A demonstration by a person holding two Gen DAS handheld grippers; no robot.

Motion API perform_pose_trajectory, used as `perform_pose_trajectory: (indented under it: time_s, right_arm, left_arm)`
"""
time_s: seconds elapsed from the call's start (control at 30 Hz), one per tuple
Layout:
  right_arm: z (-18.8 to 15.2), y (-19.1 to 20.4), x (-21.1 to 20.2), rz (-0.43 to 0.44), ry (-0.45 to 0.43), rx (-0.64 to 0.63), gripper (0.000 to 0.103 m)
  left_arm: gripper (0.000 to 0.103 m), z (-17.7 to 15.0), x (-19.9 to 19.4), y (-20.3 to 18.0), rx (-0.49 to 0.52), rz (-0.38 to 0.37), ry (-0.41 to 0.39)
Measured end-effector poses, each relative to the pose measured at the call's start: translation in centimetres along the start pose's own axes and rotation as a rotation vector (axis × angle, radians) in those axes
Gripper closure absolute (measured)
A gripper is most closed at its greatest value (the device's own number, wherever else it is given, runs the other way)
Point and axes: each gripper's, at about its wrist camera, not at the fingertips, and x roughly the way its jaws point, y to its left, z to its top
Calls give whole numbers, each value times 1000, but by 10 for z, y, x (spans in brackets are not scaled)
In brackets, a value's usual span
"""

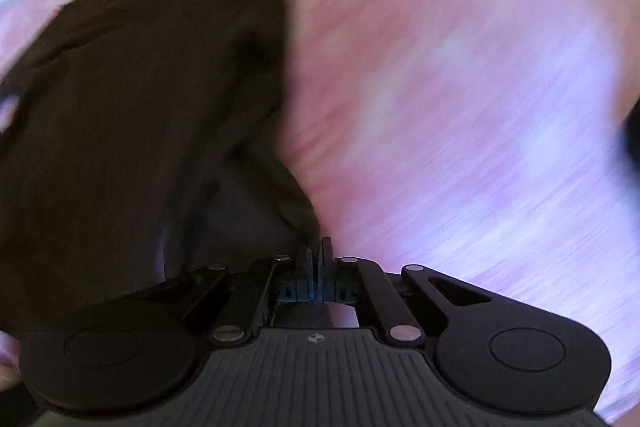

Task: Fold clothes

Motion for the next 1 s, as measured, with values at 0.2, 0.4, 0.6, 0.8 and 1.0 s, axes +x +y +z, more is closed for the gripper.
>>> perform_pose_trajectory:
  time_s: [0.2,0.4,0.6,0.8,1.0]
  right_arm:
    - [15,-13,10,3,-11,-47,101]
    - [26,0,21,40,-24,-26,62]
    - [36,13,31,77,-37,-5,59]
    - [30,104,9,194,-24,-63,53]
    - [17,221,-24,337,-1,-150,51]
  left_arm:
    - [38,19,-2,6,-68,24,-18]
    - [36,4,-1,16,-112,53,23]
    - [34,-43,-10,55,-206,112,88]
    - [31,-97,-28,117,-280,193,113]
    - [29,-145,-49,215,-281,282,90]
